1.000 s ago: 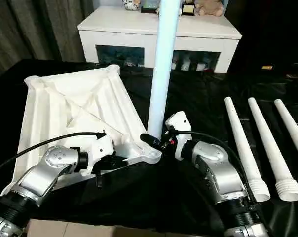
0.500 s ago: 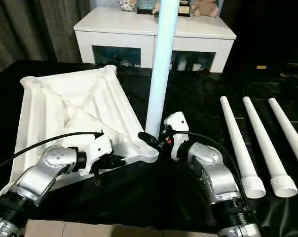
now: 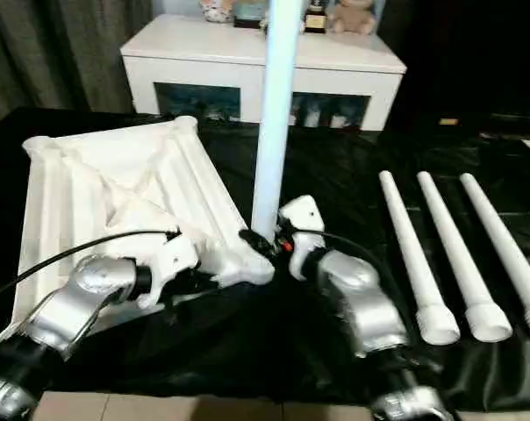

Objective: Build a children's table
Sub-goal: Rotate leg to tighten

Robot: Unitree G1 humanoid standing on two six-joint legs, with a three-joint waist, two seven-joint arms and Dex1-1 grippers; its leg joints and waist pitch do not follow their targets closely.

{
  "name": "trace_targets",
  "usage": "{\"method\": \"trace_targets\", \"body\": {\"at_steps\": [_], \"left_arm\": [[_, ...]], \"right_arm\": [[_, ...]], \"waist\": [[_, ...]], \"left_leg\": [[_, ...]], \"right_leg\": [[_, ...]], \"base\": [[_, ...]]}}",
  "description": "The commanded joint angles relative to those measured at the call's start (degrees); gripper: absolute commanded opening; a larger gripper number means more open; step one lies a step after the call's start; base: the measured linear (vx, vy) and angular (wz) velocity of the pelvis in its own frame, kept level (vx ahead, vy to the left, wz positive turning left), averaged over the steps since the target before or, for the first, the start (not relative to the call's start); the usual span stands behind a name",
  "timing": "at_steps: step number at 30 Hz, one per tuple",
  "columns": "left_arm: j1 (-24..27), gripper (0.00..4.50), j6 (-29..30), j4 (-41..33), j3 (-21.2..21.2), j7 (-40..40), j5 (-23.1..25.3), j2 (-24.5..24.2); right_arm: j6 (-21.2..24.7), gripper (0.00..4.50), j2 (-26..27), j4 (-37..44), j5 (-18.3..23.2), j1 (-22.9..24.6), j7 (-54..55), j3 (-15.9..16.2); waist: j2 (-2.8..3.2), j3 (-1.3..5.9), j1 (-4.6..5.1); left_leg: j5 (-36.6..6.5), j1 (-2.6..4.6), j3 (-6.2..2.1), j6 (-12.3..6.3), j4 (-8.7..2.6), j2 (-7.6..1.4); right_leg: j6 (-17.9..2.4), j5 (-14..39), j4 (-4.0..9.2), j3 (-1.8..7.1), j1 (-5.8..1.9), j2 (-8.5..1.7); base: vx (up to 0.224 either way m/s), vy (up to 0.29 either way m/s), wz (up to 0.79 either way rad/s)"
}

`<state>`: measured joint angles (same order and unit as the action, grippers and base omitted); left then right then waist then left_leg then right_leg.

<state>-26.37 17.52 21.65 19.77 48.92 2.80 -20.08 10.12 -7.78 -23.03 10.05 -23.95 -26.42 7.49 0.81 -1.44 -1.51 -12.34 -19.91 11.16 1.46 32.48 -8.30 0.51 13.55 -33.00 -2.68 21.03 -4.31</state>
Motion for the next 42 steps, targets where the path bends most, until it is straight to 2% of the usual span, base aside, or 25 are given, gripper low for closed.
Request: {"method": "trace_targets", "body": {"at_steps": [1,6,9,10,11,12,13,14,15,16,17,18,19,20,21,22,23,24,25,26,30,34,39,40,42], "left_arm": [[-1.29,0.0,4.14,1.59,-0.73,-4.17,0.8,2.35],[-4.17,0.0,9.08,5.28,-1.2,-13.28,2.74,8.21],[-5.46,0.0,11.55,6.17,-1.12,-16.84,3.45,11.34],[-5.46,0.0,11.55,6.17,-1.12,-16.84,3.45,11.34],[-6.92,0.0,13.33,6.73,-1.28,-19.18,4.04,13.79],[-7.34,0.0,13.73,6.85,-1.36,-19.92,4.13,14.52],[-8.79,0.0,15.27,7.04,-1.68,-22.98,4.28,17.42],[-8.79,0.0,15.27,7.04,-1.68,-22.98,4.28,17.42],[-9.01,0.0,15.58,7.04,-1.7,-23.53,4.28,17.92],[-9.02,0.0,15.97,6.91,-1.57,-24.32,4.59,18.23],[-8.82,0.0,16.22,6.71,-1.54,-24.91,4.82,18.29],[-8.76,0.0,16.23,6.67,-1.57,-24.95,4.81,18.27],[-8.69,0.0,16.24,6.62,-1.6,-24.98,4.81,18.24],[-8.38,0.0,16.15,6.31,-1.98,-25.04,4.86,17.42],[-8.32,0.0,16.13,6.22,-2.11,-25.04,4.86,17.14],[-8.23,0.0,16.05,6.09,-2.45,-25.16,4.88,16.57],[-8.13,0.0,16.05,5.88,-2.52,-25.08,5.02,16.13],[-7.97,0.0,16.01,5.62,-2.61,-24.8,5.07,15.63],[-7.9,0.0,16.08,5.53,-2.8,-24.7,5.21,15.43],[-7.86,0.0,16.15,5.5,-2.93,-24.65,5.3,15.34],[-7.98,0.0,16.19,5.78,-2.13,-24.36,5.57,14.81],[-7.86,0.0,15.65,5.76,-1.31,-23.42,5.43,14.41],[-6.71,0.0,13.48,4.84,-0.01,-20.88,5.12,13.38],[-6.53,0.0,12.97,4.7,0.12,-20.6,5.1,13.22],[-5.88,0.0,11.76,4.17,0.86,-19.61,5.47,12.06]], "right_arm": [[3.66,1.84,-0.66,-12.27,-5.64,2.02,10.77,-2.17],[3.39,1.84,3.87,-19.34,-3.58,-2.83,20.81,-6.01],[2.85,1.84,6.1,-23.3,-2.66,-5.81,26.38,-7.87],[2.85,1.84,6.1,-23.3,-2.66,-5.81,26.38,-7.87],[1.99,1.84,7.49,-26.88,-2.61,-8.16,31.48,-9.3],[1.69,1.84,7.88,-27.85,-2.46,-8.79,33.2,-9.78],[0.37,1.84,9.3,-31.54,-2.29,-11.26,38.87,-11.17],[0.37,1.84,9.3,-31.54,-2.29,-11.26,38.87,-11.17],[-0.01,1.84,9.56,-32.39,-2.49,-11.82,39.79,-11.33],[-0.73,1.84,9.85,-33.39,-3.25,-12.57,40.69,-11.06],[-1.69,1.84,10.24,-34.15,-3.93,-13.28,41.65,-10.88],[-1.85,1.84,10.32,-34.21,-3.98,-13.37,41.79,-10.89],[-2.04,1.84,10.4,-34.27,-4.03,-13.46,41.94,-10.9],[-2.3,1.84,10.47,-34.51,-4.08,-13.83,41.5,-10.62],[-2.53,1.84,10.47,-34.59,-4.06,-13.93,41.46,-10.57],[-3.2,1.84,10.4,-35.01,-4.21,-14.28,41.4,-10.36],[-3.64,1.84,10.34,-35.35,-4.3,-14.53,41.14,-10.27],[-4.26,1.84,10.3,-35.68,-4.25,-14.83,40.56,-10.28],[-5.12,1.84,10.32,-36.52,-4.18,-15.42,40.36,-10.4],[-5.71,1.84,10.35,-37.1,-4.1,-15.82,40.29,-10.51],[-7.21,1.84,10.6,-38.75,-4.94,-17.38,40.36,-10.67],[-7.78,1.84,10.69,-38.86,-5.12,-17.77,39.83,-10.56],[-10.2,2.6,10.95,-38.63,-2.52,-18.33,34.32,-11.67],[-10.39,2.88,10.94,-38.58,-2.45,-18.42,33.63,-11.64],[-10.68,3.04,10.97,-37.38,-2.72,-18.62,30.78,-10.87]], "waist": [[1.06,0.22,1.06],[1.69,-0.17,2.16],[2.19,-0.25,2.12],[2.33,-0.32,1.57],[1.82,-0.63,0.05],[1.48,-0.11,-1.32],[-1.91,0.65,-0.15],[-3.4,-0.93,0.27],[-2.09,-0.54,-0.08],[-1.1,-0.26,-1.22],[0.98,0.97,-0.95],[0.66,0.68,0.26],[0.38,0.37,0.91],[0.34,-0.45,1.1],[0.24,-0.53,1.28],[0.01,-0.94,2.22],[-0.35,-0.7,2.82],[0.36,-0.62,2.85],[0.6,0.02,2.9],[0.58,0.25,2.62],[-0.3,0.33,2.07],[-0.27,0.61,2.17],[-0.08,1.32,2.2],[-0.35,1.76,2.08],[-0.41,1.37,1.97]], "left_leg": [[-39.18,1.49,-4.86,7.53,-6.31,-5.21],[-46.34,2.19,-4.91,7.58,-7.23,-4.89],[-49.25,1.29,-4.14,7.45,-9.4,-5.13],[-51.06,0.05,-3.11,7.82,-11.44,-5.57],[-51.7,-2.28,-1.0,7.95,-14.94,-6.15],[-49.48,-2.56,0.36,7.31,-15.6,-5.97],[-37.05,2.84,1.46,7.7,-8.41,-3.68],[-15.86,7.93,-2.14,1.92,6.75,-0.16],[-6.71,1.29,-5.86,-0.68,5.81,1.01],[-6.49,-2.11,-7.23,1.68,0.41,-2.44],[-9.48,2.88,-7.06,6.0,-3.73,-4.68],[-12.27,3.64,-6.6,7.25,-4.46,-5.04],[-19.33,2.91,-4.93,7.77,-5.03,-4.34],[-31.55,3.09,-4.19,5.44,-5.71,-3.68],[-36.29,4.2,-3.8,4.91,-5.26,-3.29],[-42.72,5.65,-4.16,3.81,-4.69,-2.71],[-43.48,5.0,-5.01,2.83,-5.14,-2.94],[-43.39,4.48,-5.45,2.64,-5.56,-3.21],[-41.15,3.27,-5.62,2.47,-6.2,-3.78],[-35.93,2.56,-5.26,2.33,-6.25,-3.85],[-23.27,1.71,-3.52,1.37,-5.25,-3.56],[-21.11,1.22,-3.58,1.94,-5.3,-3.81],[-18.3,1.11,-3.04,1.72,-4.92,-3.96],[-13.97,1.09,-2.64,0.77,-4.44,-3.96],[-13.26,0.64,-2.07,-0.77,-4.29,-3.92]], "right_leg": [[-3.96,34.41,6.04,2.15,1.37,-4.85],[-3.61,31.67,6.59,0.54,1.42,-4.04],[-3.72,26.68,5.44,-1.22,-0.24,-3.07],[-4.35,22.53,2.88,-1.73,-1.41,-2.14],[-4.8,19.22,-1.95,-1.66,-3.17,-1.14],[-4.32,19.3,-4.07,-0.87,-3.86,-0.94],[-3.96,33.28,3.24,1.75,2.39,-3.68],[-2.13,58.77,13.86,3.51,9.15,-10.02],[-3.24,56.06,10.49,6.39,1.38,-11.57],[-3.48,43.84,6.87,4.39,-3.44,-10.88],[-5.51,15.52,3.51,1.48,0.44,-3.9],[-6.94,4.08,2.21,1.34,1.33,-2.28],[-9.42,-1.95,1.96,0.94,0.44,-1.87],[-8.16,12.75,3.83,1.02,0.87,-2.04],[-7.0,20.85,5.11,1.09,2.11,-2.2],[-2.93,32.56,7.28,-0.32,3.55,-1.96],[-0.77,34.3,7.75,-1.11,2.38,-2.57],[-0.62,32.62,7.39,-1.31,1.57,-2.91],[-1.56,26.67,6.76,-1.01,0.0,-3.75],[-3.85,21.04,6.41,-0.06,-0.19,-4.34],[-9.17,20.07,5.97,1.76,0.53,-4.74],[-9.71,17.04,5.32,1.64,0.11,-4.45],[-12.12,11.69,4.73,1.52,0.0,-4.22],[-13.74,6.16,4.11,1.46,0.02,-3.98],[-14.95,7.66,4.12,1.53,0.14,-3.96]], "base": [[-0.073,0.05,-0.15],[-0.057,0.052,-0.1],[0.0,0.0,0.0],[-0.087,-0.003,0.07],[-0.087,-0.003,0.07],[-0.067,-0.055,0.24],[0.105,-0.113,0.23],[0.105,-0.113,0.23],[0.222,-0.028,-0.4],[0.1,0.087,-0.39],[0.1,0.087,-0.39],[-0.044,0.044,0.25],[-0.062,-0.017,0.24],[-0.062,-0.017,0.24],[0.0,0.0,0.0],[0.0,0.0,0.0],[0.0,0.0,0.0],[0.0,0.0,0.0],[0.0,0.0,0.0],[0.0,0.0,0.0],[0.0,0.0,0.0],[0.0,0.0,0.0],[0.0,0.0,0.0],[0.0,0.0,0.0],[0.026,-0.017,0.03]]}}
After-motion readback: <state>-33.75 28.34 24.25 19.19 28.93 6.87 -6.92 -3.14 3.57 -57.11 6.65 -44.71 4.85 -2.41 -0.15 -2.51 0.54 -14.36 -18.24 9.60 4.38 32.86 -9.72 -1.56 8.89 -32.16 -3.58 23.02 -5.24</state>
